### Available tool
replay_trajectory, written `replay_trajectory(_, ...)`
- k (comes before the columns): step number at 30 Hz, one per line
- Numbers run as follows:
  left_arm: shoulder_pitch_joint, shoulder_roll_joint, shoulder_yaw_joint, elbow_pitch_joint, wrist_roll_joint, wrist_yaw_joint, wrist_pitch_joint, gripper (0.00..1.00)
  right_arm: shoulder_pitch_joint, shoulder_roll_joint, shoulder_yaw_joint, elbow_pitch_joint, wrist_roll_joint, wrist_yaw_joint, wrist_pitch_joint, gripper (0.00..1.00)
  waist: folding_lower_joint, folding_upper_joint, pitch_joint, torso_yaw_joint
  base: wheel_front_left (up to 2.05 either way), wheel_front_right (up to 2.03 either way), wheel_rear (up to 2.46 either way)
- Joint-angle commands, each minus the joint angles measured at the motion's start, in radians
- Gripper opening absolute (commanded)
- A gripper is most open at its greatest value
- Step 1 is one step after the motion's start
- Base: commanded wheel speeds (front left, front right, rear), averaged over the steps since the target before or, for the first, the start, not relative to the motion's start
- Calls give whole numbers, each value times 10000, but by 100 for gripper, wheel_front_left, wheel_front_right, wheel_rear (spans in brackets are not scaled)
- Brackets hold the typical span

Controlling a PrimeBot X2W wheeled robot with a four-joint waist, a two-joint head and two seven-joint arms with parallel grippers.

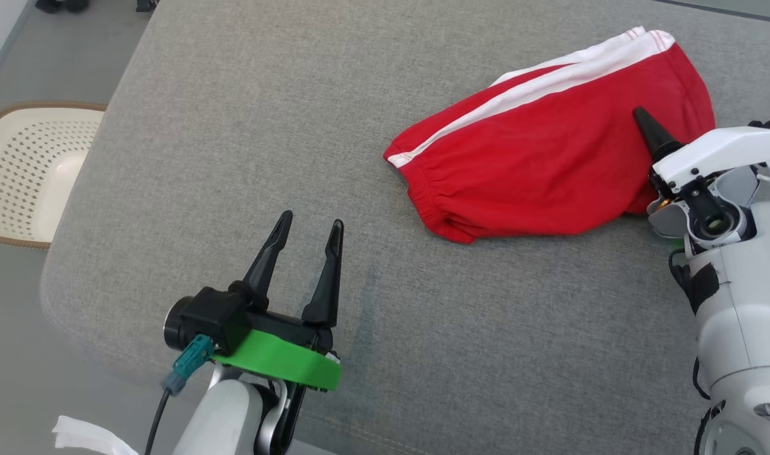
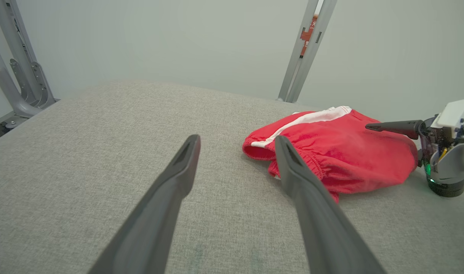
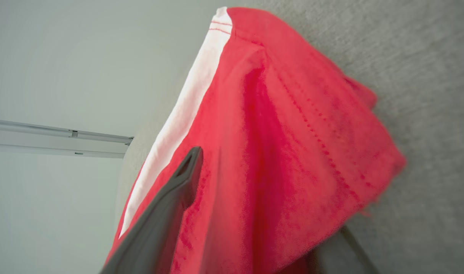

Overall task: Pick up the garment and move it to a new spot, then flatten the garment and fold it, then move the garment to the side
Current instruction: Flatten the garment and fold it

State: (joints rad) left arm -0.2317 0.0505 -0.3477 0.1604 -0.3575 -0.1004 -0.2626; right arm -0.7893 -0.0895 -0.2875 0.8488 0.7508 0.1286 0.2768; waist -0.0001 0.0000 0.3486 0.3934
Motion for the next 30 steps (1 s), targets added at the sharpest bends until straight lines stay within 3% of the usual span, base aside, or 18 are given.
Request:
replay_trajectory(1, -7, 10, -46, -100, -36, -48, -23, 100, 128, 266, -71, 591, -117, 37, 208, 100, 1, 0, 182, 309, 0, 0, 0)
replay_trajectory(19, -37, 6, -530, -113, -495, 109, -23, 100, -1669, -324, -1279, 2800, -2178, 19, -445, 100, 1, 0, 443, 734, 0, 0, 0)
replay_trajectory(21, -88, 6, -592, -133, -544, 133, -23, 100, -1812, -386, -1326, 2947, -2362, 16, -525, 0, 1, 0, 471, 729, 0, 0, 0)
replay_trajectory(30, -159, 6, -539, -38, -465, 153, -23, 100, -2075, -481, -1236, 2911, -2751, 8, -1069, 0, 1, 0, 406, 544, 0, 0, 0)
